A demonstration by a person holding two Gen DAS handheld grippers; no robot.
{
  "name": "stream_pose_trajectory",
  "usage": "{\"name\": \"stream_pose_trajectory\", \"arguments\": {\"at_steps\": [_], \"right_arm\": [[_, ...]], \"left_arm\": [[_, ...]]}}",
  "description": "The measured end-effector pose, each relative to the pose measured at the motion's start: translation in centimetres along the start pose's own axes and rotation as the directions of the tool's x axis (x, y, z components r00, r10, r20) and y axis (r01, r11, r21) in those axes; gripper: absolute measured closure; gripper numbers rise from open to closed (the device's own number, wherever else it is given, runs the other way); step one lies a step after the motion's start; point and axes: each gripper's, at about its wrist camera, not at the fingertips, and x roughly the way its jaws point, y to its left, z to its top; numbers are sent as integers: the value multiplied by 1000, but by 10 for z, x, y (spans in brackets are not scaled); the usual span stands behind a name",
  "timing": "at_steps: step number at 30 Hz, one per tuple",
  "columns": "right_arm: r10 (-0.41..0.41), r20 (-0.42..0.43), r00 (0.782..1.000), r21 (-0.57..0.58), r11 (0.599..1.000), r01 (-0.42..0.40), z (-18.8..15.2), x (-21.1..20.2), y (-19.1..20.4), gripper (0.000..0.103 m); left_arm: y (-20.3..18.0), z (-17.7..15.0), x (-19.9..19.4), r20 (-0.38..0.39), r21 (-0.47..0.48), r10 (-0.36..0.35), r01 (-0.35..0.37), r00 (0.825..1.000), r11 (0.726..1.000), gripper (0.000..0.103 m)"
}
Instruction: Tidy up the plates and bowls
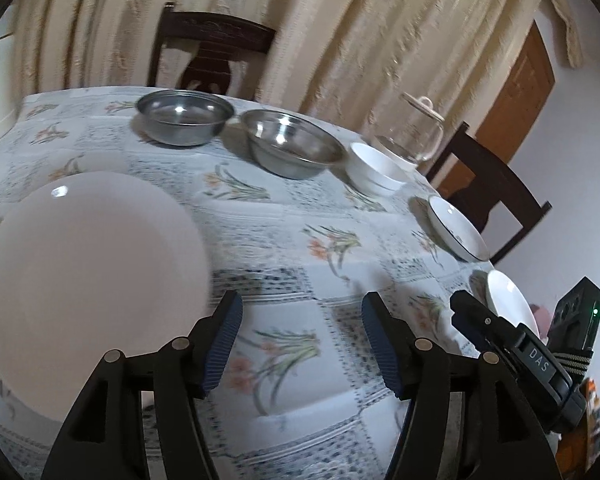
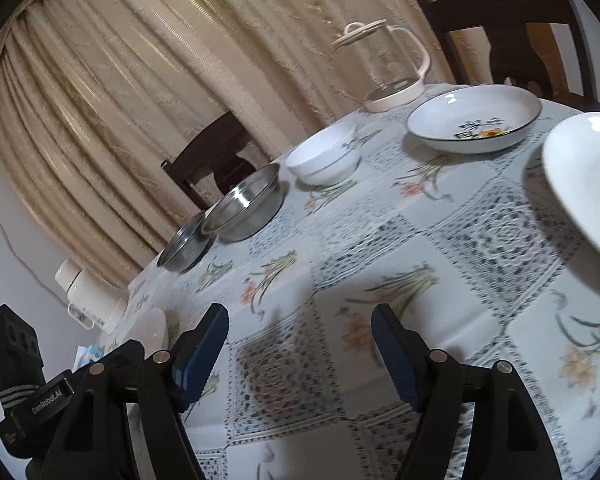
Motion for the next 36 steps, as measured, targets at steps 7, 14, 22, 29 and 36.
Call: {"name": "stream_pose_trajectory", "arguments": {"at_steps": [7,14,22,29,36], "right_arm": [[-37,55,998,27,999,35,11,-20,-21,26],[-129,141,982,59,991,122,24,-53,-53,26],[-286,256,923,173,953,247,37,-106,-107,26],[-434,296,851,280,891,357,36,-148,-150,26],[-521,279,807,392,828,400,31,-170,-186,28]], "left_arm": [[-33,3,25,-50,50,-49,52,998,997,40],[-71,4,52,-118,87,-109,119,987,989,40],[-119,3,83,-195,141,-169,198,966,970,40],[-162,0,112,-266,171,-224,274,938,946,40],[-199,-4,141,-326,213,-248,326,912,921,40]]}}
